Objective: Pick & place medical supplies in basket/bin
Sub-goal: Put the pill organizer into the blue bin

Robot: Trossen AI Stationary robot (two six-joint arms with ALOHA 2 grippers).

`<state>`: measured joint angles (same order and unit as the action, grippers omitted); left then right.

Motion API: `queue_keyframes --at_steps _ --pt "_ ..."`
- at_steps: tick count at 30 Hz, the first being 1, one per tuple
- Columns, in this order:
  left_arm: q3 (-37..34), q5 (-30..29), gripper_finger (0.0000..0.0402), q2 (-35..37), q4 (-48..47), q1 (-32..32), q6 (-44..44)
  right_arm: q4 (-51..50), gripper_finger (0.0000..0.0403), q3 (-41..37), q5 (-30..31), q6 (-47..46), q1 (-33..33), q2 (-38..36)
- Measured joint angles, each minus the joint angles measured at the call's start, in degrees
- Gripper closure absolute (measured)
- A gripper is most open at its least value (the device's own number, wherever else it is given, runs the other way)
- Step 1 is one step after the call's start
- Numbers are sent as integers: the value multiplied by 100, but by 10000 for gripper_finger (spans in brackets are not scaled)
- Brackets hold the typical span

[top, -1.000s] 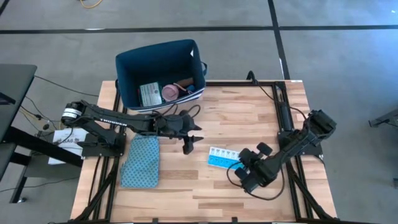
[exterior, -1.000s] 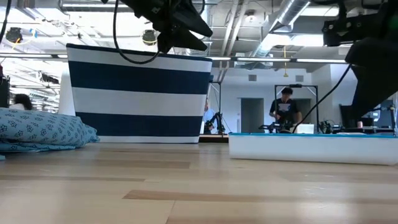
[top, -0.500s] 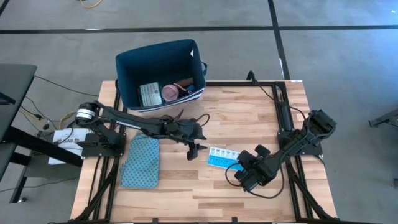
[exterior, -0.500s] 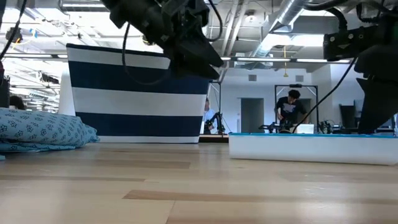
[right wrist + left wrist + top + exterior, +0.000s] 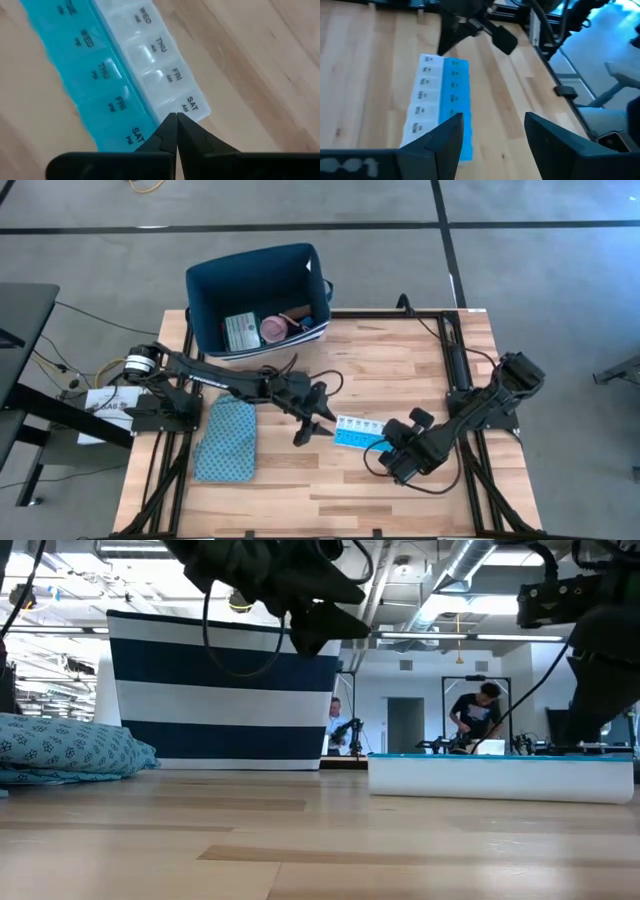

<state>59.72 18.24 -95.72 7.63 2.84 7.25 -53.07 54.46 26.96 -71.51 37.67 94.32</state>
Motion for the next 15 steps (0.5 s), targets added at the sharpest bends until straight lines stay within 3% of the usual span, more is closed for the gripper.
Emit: queue_keyframes --at_steps 5,10,15 --pt "0 -100 202 0 -84 55 75 -108 403 2 450 -45 8 -142" --pt "0 -126 202 0 -100 108 383 -66 403 -113 -1 -6 -200 -43" --pt "0 -230 202 0 -210 214 181 31 403 -143 -11 -40 -203 -47"
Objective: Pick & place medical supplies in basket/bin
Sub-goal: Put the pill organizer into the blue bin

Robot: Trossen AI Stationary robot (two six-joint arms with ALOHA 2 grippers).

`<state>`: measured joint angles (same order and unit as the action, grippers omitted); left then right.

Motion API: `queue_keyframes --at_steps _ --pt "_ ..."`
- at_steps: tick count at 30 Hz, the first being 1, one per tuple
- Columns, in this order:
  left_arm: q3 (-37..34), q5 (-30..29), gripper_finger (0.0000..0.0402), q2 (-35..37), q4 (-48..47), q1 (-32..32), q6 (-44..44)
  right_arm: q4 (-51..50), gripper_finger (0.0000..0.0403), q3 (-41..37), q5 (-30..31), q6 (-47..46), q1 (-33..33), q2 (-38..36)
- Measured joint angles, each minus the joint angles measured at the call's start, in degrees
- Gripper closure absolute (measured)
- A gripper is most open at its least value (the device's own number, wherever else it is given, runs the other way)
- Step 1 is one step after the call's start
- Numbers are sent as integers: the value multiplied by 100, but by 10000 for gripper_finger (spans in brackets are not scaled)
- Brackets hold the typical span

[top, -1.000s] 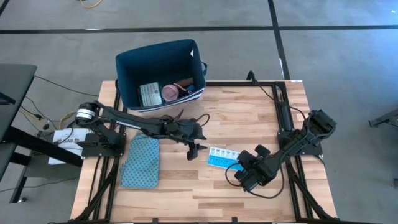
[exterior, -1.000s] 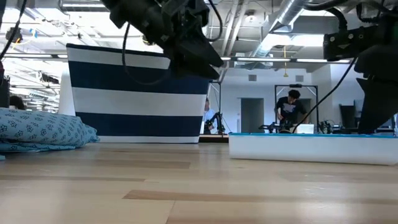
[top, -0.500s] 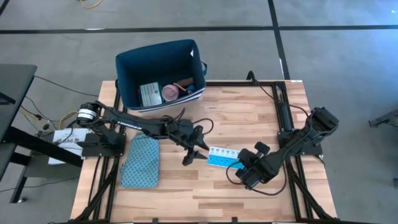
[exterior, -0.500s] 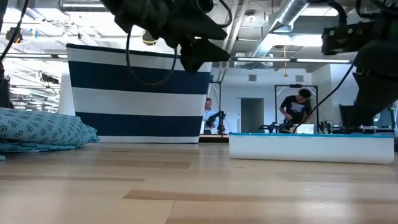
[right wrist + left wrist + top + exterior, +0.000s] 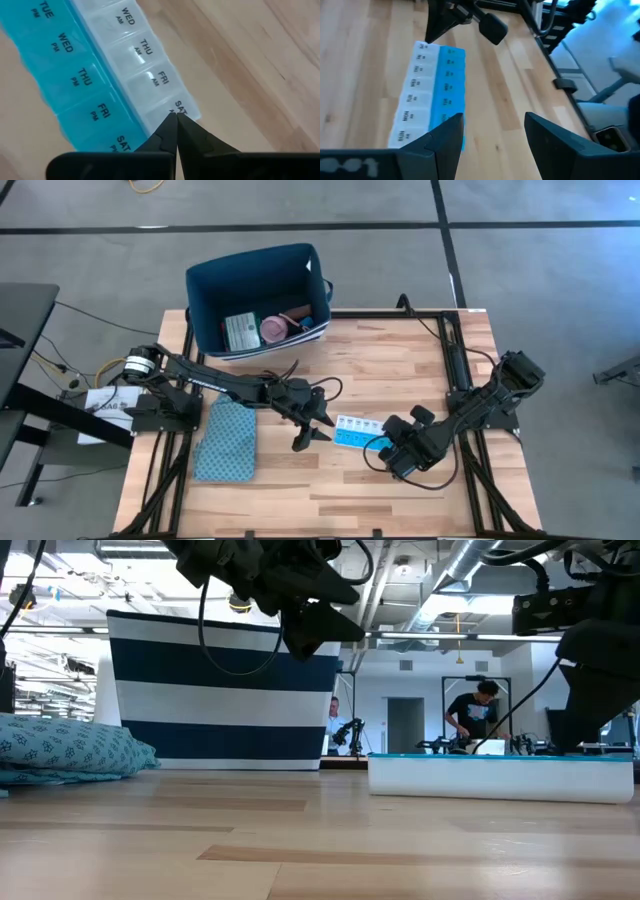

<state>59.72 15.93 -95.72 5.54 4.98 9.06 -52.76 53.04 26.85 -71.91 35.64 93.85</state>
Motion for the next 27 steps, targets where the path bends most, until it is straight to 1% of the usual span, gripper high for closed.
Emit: queue_keyframes --at_steps 4,7,10,12,14,17,19,22,23,25,27 --pt "0 -211 202 0 7 53 -211 -43 403 13 -10 36 -7 -1" --pt "0 -368 202 0 0 96 -248 -122 403 213 106 101 43 -48" --pt "0 -751 202 -11 -87 165 128 -232 403 587 351 509 144 -60" --pt "11 -1140 203 -162 -57 281 424 -217 403 819 340 761 207 -62" --pt "-13 -1403 208 -316 -60 425 483 64 403 960 261 961 274 -62" --pt "-4 -1471 219 -481 287 573 458 775 403 954 63 1084 437 -55" --pt "-3 -1475 227 -480 428 600 444 1251 403 934 63 1050 572 5" --pt "2 -1494 238 -445 407 592 517 1566 403 801 194 847 712 85" --pt "-2 -1487 241 -424 422 596 564 1589 403 768 251 684 723 142" --pt "16 -1474 247 -402 493 615 698 1219 403 713 357 346 717 260" --pt "17 -1472 254 -401 417 636 805 1072 403 699 326 121 697 435"
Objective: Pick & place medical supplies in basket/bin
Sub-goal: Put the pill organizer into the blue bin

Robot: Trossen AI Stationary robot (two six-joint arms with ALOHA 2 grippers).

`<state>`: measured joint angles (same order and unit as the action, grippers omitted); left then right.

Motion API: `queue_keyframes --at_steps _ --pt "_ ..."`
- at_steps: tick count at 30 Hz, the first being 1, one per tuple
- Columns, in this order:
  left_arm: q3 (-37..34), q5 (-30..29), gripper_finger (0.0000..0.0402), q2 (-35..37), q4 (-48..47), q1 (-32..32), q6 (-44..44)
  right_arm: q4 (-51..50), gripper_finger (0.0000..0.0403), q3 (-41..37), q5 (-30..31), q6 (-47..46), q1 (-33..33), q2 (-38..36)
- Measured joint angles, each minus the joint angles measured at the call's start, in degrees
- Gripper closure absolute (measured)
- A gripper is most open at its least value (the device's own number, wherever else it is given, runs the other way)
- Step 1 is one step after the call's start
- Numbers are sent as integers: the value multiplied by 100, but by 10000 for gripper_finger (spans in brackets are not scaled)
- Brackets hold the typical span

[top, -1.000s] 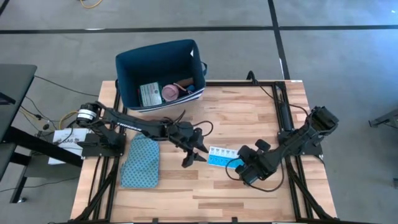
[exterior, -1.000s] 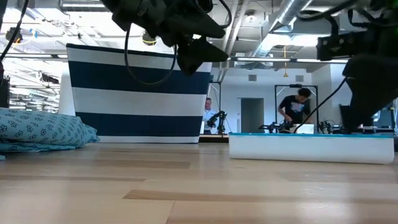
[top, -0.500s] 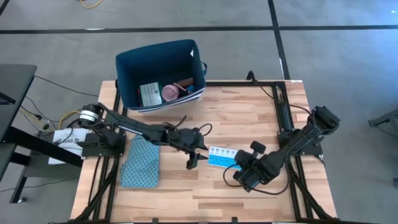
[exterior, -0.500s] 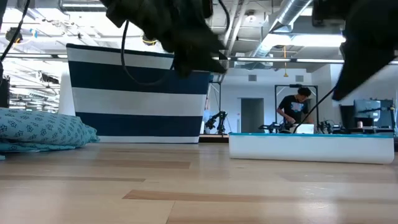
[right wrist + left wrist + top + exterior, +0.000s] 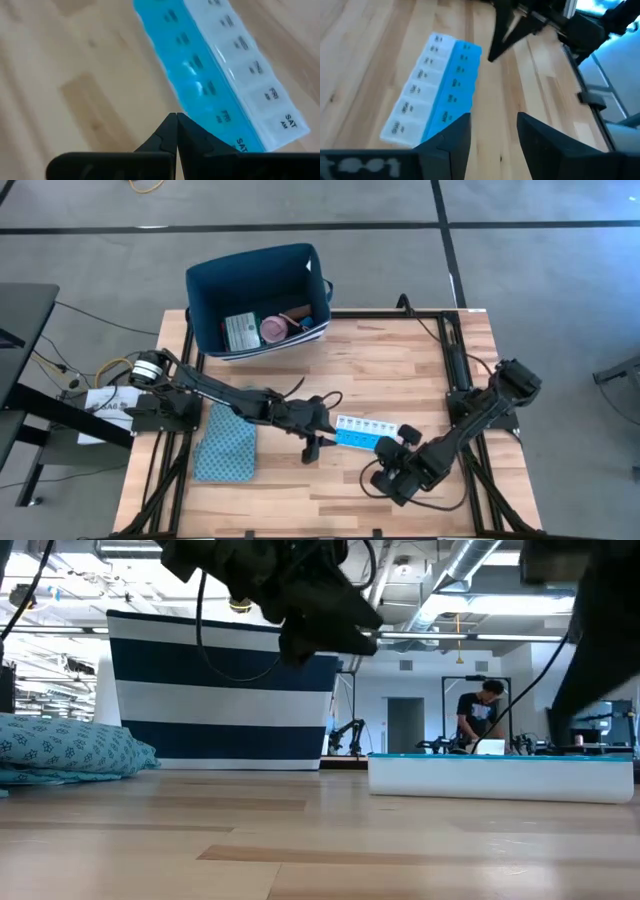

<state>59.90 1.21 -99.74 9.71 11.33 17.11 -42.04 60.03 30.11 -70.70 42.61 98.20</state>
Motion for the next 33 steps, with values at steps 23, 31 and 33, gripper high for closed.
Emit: queue_keyframes --at_steps 23,31,33 --pt "0 -322 316 32 135 -26 22 -2651 403 -426 -429 -1034 -417 152" --pt "0 -745 316 31 -278 -289 -147 -1750 403 -89 -635 -1226 42 -243" --pt "0 -1022 316 32 -460 -383 -55 -1239 403 -125 -463 -1234 168 -282"
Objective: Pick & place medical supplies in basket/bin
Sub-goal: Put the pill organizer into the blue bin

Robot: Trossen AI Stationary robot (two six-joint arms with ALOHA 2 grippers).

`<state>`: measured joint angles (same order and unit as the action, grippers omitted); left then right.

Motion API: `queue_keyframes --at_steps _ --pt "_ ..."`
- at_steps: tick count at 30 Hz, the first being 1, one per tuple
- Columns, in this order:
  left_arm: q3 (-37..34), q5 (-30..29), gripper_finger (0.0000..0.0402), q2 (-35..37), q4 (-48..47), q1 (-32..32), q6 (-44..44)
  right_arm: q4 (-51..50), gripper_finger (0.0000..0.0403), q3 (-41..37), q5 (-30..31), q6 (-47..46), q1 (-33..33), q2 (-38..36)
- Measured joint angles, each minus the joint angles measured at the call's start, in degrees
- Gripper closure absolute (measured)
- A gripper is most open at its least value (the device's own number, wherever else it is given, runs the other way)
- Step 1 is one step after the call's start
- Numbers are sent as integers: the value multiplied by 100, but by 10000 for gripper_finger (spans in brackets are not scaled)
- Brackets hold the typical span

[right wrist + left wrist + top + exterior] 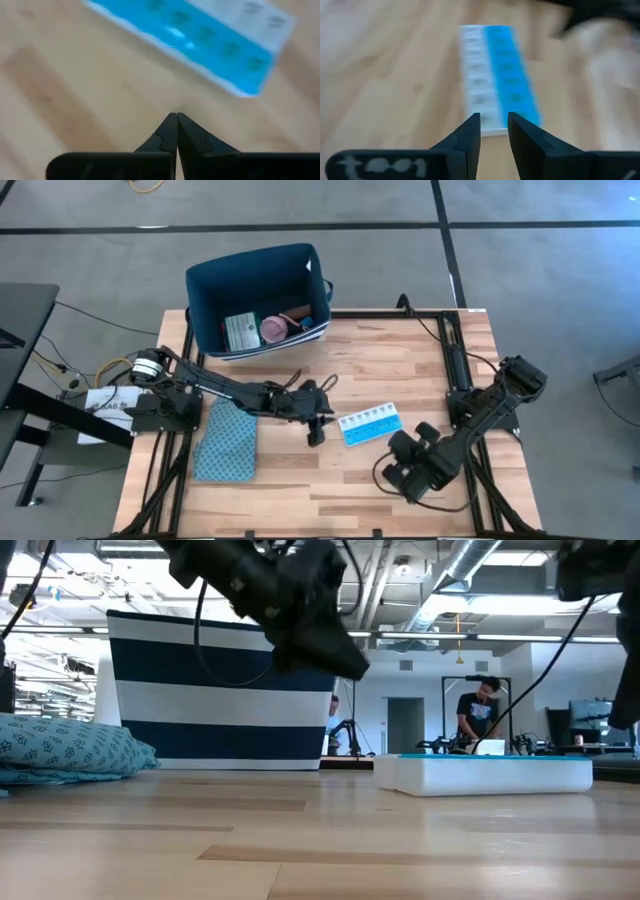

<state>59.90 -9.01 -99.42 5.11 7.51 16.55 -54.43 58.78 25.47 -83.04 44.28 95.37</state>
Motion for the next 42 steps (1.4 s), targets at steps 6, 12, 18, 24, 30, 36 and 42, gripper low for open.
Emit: queue_keyframes --at_steps 6,12,18,24,30,36,42 --pt "-13 -832 316 -1 -183 -250 587 -1 403 -288 295 -637 -58 221" --pt "-15 -801 316 -371 -210 -354 693 111 403 -511 249 -701 -348 289" --pt "-22 -655 316 -1209 482 -455 837 141 403 -529 245 -654 -508 291" --pt "148 -302 316 -1790 1074 -500 1081 143 403 -676 146 -648 -579 291" --pt "394 170 316 -2059 1272 -431 1124 204 403 -804 295 -343 -880 291" --pt "411 352 316 -2035 1300 -89 1165 1096 403 -916 609 1160 -1596 291" --pt "413 481 316 -2025 1192 223 1076 1828 403 -898 604 2415 -2236 291"
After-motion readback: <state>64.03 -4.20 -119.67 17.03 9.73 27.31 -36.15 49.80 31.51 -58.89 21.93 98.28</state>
